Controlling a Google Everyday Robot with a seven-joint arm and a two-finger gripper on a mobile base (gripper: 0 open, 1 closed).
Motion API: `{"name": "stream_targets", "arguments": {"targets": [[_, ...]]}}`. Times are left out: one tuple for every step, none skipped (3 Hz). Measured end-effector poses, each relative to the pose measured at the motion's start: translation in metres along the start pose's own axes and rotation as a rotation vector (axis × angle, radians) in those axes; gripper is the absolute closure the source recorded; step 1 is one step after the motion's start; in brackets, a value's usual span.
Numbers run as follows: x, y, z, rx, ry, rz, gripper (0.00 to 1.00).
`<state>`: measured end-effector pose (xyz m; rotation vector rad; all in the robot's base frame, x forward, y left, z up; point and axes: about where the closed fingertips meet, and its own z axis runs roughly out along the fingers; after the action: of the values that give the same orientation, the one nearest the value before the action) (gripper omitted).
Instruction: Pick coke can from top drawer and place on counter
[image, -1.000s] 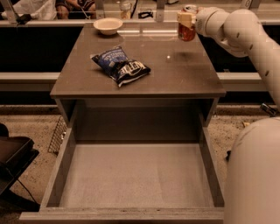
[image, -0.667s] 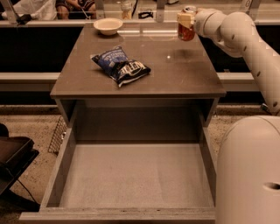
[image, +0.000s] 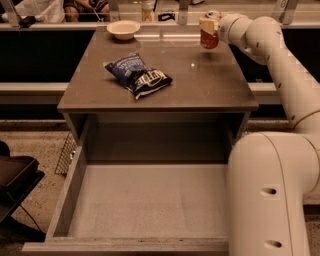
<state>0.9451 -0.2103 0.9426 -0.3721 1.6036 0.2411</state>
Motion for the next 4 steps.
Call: {"name": "stream_targets", "arguments": {"targets": [[0.019,0.000,0.008,-0.008,0.022,0.026,1.00],[0.036,0.001,0.013,-0.010,0.036,0.054,1.00],[0.038,0.003,0.016,-0.013,0.038,0.056,0.85],[0.040,0.006,0.018,-0.016,0.040,0.057,0.62]]}}
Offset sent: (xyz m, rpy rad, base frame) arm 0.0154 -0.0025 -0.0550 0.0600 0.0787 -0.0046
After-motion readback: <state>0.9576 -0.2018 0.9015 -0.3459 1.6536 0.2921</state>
